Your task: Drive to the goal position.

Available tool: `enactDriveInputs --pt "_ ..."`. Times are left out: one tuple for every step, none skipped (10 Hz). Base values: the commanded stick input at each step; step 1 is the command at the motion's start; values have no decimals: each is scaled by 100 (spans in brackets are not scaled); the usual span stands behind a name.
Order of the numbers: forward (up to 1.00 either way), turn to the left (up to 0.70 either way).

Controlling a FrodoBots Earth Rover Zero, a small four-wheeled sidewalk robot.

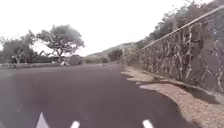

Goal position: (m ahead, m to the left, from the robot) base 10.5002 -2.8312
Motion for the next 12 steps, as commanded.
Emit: enactDriveInputs --pt "50 0" --pt "50 0" --pt "50 0" --pt "50 0" --pt "50 0" --pt "50 0" --pt "50 0" --pt "50 0" --pt "50 0" --pt "50 0" --pt "50 0" --pt "50 0"
